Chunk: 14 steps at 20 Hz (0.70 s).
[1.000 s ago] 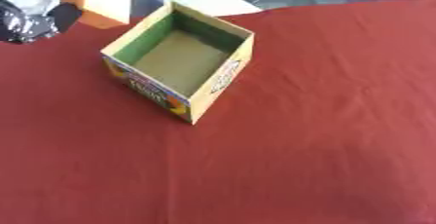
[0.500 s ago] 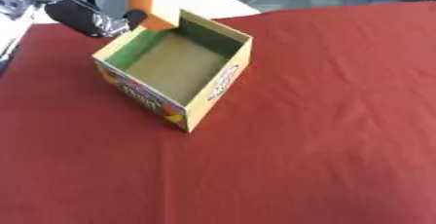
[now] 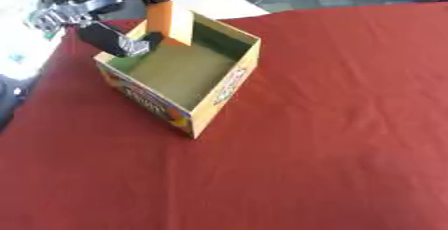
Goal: Pick up objects on the table and place them in the box.
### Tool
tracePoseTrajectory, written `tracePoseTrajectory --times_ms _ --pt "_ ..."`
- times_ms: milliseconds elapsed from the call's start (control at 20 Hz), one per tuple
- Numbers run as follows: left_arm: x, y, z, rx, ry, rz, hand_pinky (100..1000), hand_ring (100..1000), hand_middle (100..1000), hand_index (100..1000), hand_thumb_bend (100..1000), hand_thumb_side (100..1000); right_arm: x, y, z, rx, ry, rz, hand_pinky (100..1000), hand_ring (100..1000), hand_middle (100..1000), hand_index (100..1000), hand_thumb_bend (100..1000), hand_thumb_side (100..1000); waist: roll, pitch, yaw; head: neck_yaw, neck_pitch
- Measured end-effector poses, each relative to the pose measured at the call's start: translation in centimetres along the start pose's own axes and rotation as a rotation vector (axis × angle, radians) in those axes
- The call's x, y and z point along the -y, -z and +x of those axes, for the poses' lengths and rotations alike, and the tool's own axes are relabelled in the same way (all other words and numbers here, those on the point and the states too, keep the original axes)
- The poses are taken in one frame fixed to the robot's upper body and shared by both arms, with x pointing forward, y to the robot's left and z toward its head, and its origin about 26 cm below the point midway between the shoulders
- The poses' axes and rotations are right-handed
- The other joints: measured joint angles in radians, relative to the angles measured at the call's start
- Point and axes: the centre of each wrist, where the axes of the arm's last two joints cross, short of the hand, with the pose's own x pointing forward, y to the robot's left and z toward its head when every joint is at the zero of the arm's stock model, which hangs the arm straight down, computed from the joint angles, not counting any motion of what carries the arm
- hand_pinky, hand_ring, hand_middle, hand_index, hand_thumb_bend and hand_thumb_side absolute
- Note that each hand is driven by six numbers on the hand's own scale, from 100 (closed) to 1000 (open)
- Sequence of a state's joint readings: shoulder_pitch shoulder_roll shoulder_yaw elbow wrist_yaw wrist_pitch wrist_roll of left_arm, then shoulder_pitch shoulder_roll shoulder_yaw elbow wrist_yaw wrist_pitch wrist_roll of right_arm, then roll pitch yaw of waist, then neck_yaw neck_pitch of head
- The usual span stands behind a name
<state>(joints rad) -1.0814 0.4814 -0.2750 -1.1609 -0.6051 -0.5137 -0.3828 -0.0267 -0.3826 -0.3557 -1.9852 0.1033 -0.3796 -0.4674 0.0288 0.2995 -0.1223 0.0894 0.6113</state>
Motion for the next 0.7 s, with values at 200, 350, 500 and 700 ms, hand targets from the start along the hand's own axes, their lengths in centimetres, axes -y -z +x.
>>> tracePoseTrajectory --times_ms 200,350,500,700 --pt "1.2 0.5 -0.2 0.005 -0.006 -0.019 705 698 538 622 100 246 -0.1 -0.1 0.0 -0.004 0.006 0.002 627 745 501 701 100 798 -0.004 0.004 0.0 0.001 -0.007" --pt "1.9 0.7 -0.3 0.0 -0.004 -0.033 708 702 544 639 100 246 -0.2 -0.2 0.0 -0.009 0.011 0.001 627 745 501 701 100 798 -0.005 0.006 -0.001 0.003 -0.008" --pt "2.4 0.9 -0.4 -0.008 0.006 -0.036 722 728 584 690 100 244 -0.2 -0.2 0.0 -0.01 0.013 0.002 627 745 500 701 100 799 -0.005 0.008 -0.002 0.004 -0.009" --pt "2.9 1.0 -0.6 -0.021 0.034 -0.036 758 784 694 820 100 244 -0.3 -0.2 0.0 -0.011 0.017 -0.001 627 745 500 701 100 799 -0.005 0.009 -0.006 0.004 -0.009"
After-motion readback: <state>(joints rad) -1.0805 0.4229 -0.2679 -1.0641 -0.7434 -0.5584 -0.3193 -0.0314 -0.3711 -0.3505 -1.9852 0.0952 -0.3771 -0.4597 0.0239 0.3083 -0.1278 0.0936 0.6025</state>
